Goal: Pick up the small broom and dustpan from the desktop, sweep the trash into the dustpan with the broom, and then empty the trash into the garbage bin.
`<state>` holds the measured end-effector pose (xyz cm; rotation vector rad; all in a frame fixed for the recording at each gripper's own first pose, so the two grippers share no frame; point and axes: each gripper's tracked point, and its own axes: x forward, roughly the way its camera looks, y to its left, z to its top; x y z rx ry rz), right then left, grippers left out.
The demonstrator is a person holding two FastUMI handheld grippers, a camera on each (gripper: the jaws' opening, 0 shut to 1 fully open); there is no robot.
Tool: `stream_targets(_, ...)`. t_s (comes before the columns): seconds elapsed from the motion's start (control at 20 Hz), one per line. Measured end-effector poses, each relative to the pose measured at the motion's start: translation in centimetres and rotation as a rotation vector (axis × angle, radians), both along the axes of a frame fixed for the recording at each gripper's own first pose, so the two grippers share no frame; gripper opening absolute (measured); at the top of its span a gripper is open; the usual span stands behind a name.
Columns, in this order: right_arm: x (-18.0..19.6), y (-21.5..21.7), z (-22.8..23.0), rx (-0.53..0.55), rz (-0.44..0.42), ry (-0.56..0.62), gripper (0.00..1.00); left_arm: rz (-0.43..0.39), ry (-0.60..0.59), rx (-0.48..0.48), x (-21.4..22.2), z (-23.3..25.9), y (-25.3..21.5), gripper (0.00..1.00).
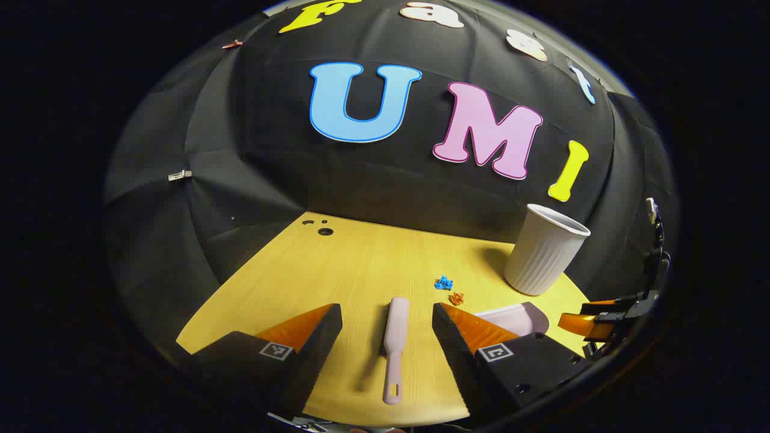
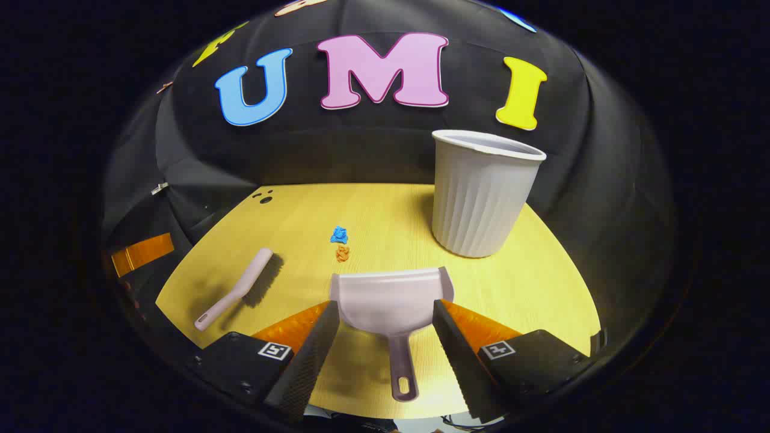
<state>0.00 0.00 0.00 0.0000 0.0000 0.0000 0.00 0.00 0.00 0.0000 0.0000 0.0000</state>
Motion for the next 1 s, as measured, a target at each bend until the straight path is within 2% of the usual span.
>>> stream_targets(0.2,0.8,-0.3,-1.1,0.022,-0.013,0.055,0.98,-0.009,0.027,-0.004,1.1,-0.7,-0.2,0.96)
stream_targets(0.4,0.9,-0.5,-0.6,0.013,-0.021,0.038,0.98,-0.014,0.014,-0.016,1.3,-0.2,-0.5,0.95)
stream_targets(0.7,-1.2,0.4,5.5,-0.028,-0.011,-0.198,0.98,-0.012,-0.126,0.032,0.4,3.0,-1.7,0.95)
stream_targets(1.0,-0.5,0.6,2.0,-0.030,0.025,-0.067,0.98,-0.038,-0.078,0.039,0.9,1.9,-2.8,0.96)
